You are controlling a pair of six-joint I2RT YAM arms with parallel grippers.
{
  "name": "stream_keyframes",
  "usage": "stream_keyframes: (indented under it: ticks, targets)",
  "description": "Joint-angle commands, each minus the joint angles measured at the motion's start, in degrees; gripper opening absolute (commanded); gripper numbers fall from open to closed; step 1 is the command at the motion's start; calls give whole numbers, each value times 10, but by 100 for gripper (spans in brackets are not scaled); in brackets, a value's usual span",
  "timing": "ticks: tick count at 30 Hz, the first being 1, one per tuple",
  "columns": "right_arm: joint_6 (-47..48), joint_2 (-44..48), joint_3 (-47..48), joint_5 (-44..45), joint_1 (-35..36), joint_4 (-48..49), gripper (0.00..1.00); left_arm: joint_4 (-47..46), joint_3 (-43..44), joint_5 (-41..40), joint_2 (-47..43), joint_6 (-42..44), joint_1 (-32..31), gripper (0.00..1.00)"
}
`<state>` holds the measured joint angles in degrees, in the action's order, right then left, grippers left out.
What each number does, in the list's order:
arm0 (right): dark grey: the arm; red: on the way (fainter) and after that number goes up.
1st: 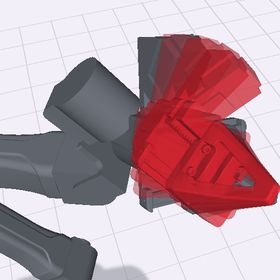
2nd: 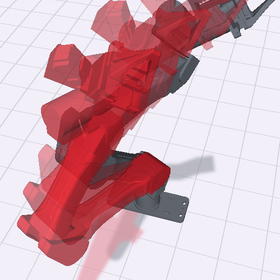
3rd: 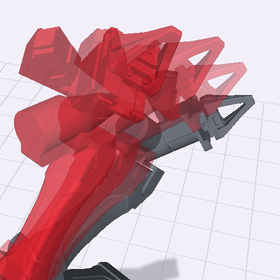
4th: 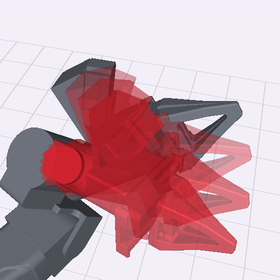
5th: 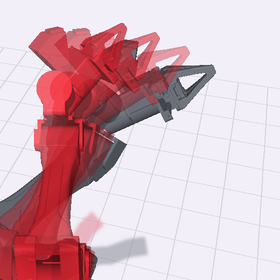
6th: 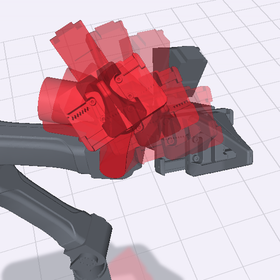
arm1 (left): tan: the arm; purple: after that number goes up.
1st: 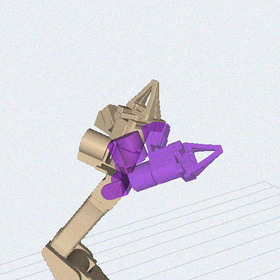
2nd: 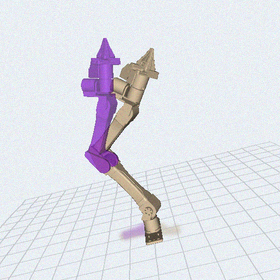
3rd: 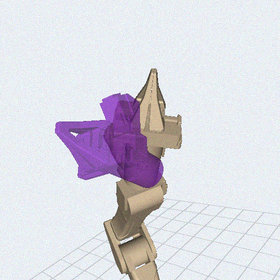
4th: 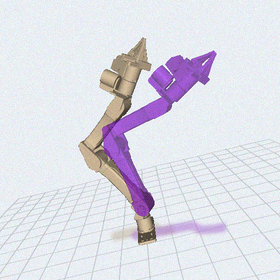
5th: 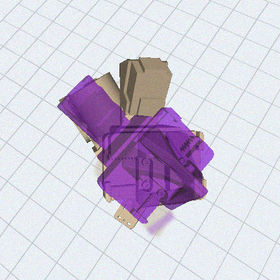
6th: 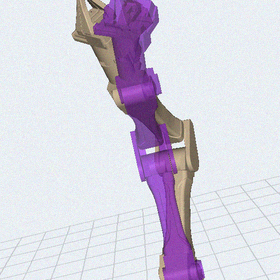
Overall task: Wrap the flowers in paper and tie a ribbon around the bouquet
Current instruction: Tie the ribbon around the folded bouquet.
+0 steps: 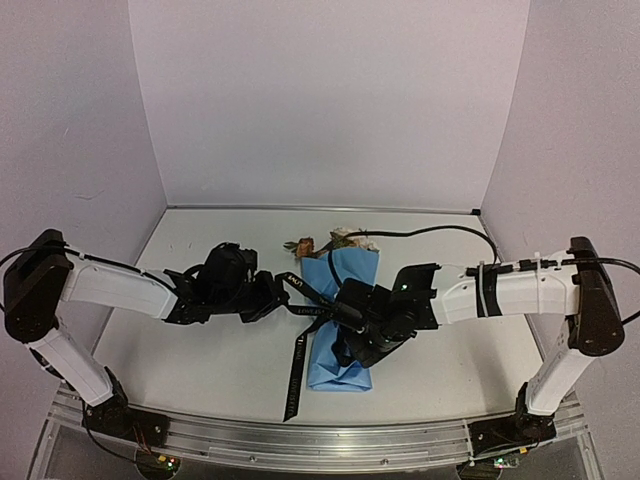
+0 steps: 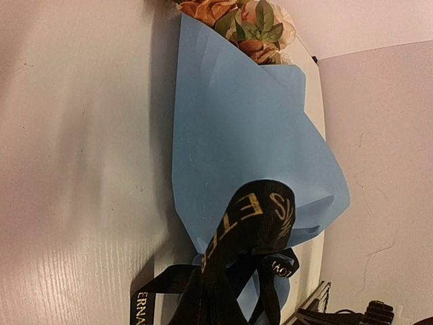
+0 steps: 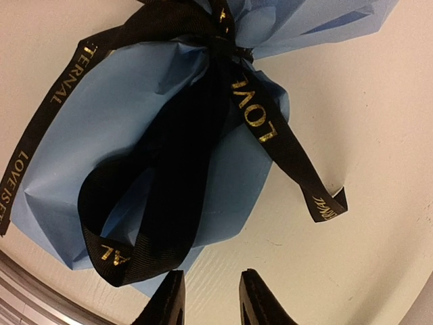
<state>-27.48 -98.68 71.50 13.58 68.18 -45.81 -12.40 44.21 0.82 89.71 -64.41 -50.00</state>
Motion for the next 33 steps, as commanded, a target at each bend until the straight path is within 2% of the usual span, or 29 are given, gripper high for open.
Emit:
stream_keyframes:
  ticks: [1,5,9,12,25,33]
  targets:
    - [-22,31,-4,12,4,19,35,-10,-6,-13,-32,24,4,0]
    - [-15,32,-10,14,5,45,47,-19,1,39,-31,48,4,0]
    - [-15,34,-38,19,8,110,49,-33,-3,117,-36,57,5,0]
    - [-13,22,-30,21,8,118,50,-43,-17,151,-48,48,5,0]
    - [-33,2,-25,62,35,113,50,-27,-23,162,-69,48,6,0]
    - [19,31,-66,84,51,210,51,-62,-43,219,-83,23,8,0]
